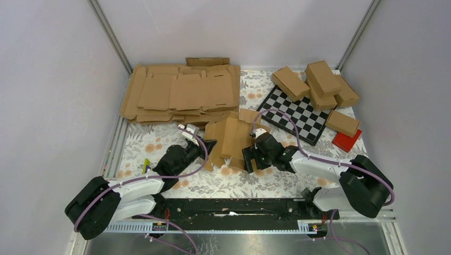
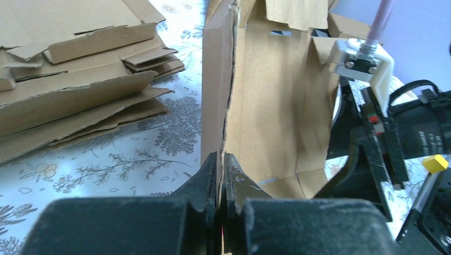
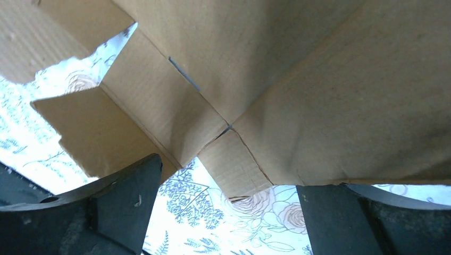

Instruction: Fold the paper box

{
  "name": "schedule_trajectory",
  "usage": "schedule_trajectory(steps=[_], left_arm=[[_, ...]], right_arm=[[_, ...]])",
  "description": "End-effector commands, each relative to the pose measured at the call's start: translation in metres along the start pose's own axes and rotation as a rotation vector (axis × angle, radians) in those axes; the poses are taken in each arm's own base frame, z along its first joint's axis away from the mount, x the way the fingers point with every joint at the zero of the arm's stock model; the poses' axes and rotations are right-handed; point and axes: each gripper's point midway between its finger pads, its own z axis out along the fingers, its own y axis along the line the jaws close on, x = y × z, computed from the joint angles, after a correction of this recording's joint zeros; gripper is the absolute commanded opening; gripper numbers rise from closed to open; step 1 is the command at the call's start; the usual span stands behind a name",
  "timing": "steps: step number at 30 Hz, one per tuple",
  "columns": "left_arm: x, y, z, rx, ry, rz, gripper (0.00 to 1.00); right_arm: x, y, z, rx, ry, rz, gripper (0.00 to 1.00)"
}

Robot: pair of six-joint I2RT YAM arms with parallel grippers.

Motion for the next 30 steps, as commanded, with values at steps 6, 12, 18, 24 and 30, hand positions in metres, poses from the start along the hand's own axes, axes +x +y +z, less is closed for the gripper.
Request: schedule_trajectory(steps=[6, 12, 18, 24, 30], left_arm=[[-0.017, -0.036, -0.001, 0.186, -0.070, -0.029, 0.00], [-0.021, -0.033, -0.006, 0.172, -0.104, -0.035, 0.00], [-0.020, -0.034, -0.005, 0.182, -0.100, -0.034, 0.00], [-0.017, -0.028, -0.004, 0.146, -0.087, -0.017, 0.00], [-0.020, -0.013, -0.006, 0.061, -0.100, 0.000, 0.00]], right_arm=[[-0.046, 0.010, -0.004, 0.024, -0.137, 0.045, 1.00], [-0.053, 0.020, -0.016, -0.021, -0.170, 0.106, 0.99], [-0.065, 0.023, -0.026, -0.012, -0.201, 0.224, 0.92], [-0.070, 0.016, -0.029, -0.053, -0.187, 0.428, 0.83], [-0.067, 0.000, -0.035, -0.081, -0.164, 0.560, 0.80]])
